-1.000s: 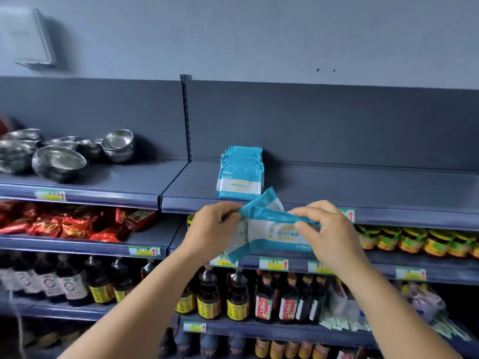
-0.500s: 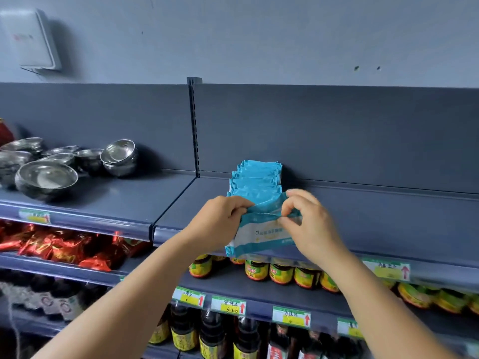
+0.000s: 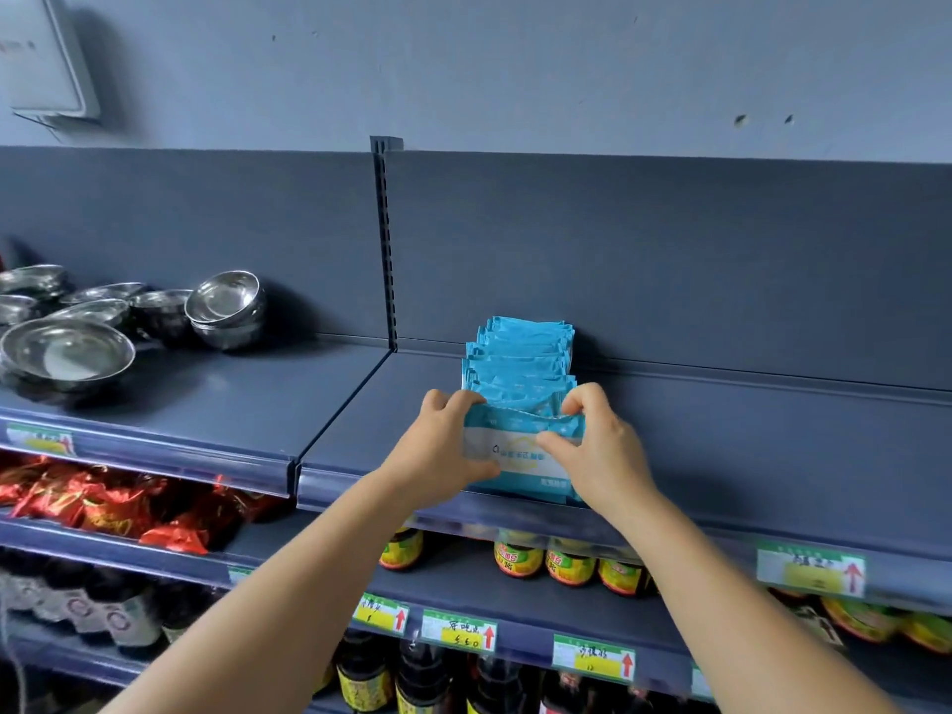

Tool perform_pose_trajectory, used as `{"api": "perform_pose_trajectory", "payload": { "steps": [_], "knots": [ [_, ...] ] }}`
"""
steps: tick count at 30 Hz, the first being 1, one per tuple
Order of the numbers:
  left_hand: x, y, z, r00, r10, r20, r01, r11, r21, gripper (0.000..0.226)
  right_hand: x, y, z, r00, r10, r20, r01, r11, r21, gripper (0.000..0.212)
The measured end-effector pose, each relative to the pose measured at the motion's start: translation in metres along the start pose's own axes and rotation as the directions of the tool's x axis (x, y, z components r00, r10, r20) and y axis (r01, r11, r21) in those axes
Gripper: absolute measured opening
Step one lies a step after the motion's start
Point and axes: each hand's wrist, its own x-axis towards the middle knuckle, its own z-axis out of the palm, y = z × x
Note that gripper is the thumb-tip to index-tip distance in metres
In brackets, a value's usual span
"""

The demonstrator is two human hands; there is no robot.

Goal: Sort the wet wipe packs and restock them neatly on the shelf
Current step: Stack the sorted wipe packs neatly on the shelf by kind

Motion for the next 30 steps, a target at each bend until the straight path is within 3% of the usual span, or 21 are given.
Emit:
{"api": "perform_pose_trajectory", "payload": {
  "steps": [7,14,18,22,25,28,30],
  "knots": [
    [0.015,-0.019,0.000,0.998,0.008,0.066,-0.009,1.000,0.022,0.061,0.002,0.001,0.000,0.971,0.097,0.217,-0.093,0.995,-0.032,0.073],
    [0.040,-0.025,0.002,0.999,0.017,0.050,-0.019,0.999,0.049,0.054,0.018,-0.005,0.005,0.980,0.098,0.173,-0.089,0.994,-0.061,0.067],
    [0.043,-0.028,0.001,0.994,0.085,0.069,-0.088,0.995,0.041,0.057,0.019,0.000,0.010,0.993,0.053,0.102,-0.036,0.985,-0.168,0.064],
    [0.035,-0.032,0.002,0.987,0.131,0.091,-0.132,0.991,0.003,0.079,0.008,0.008,0.012,0.992,0.052,0.112,-0.026,0.976,-0.218,0.076],
    [0.036,-0.030,0.004,0.985,0.158,0.069,-0.155,0.987,-0.045,0.075,0.001,0.007,0.014,0.995,-0.001,0.096,0.020,0.979,-0.205,0.094],
    [0.040,-0.027,0.003,0.974,0.199,0.107,-0.200,0.980,0.006,0.068,-0.001,0.006,0.015,0.993,-0.044,0.107,0.072,0.961,-0.268,0.083],
    [0.040,-0.026,0.005,0.973,0.210,0.093,-0.214,0.976,0.041,0.075,-0.001,0.004,0.016,0.995,-0.036,0.098,0.063,0.954,-0.292,0.076]
  ]
}}
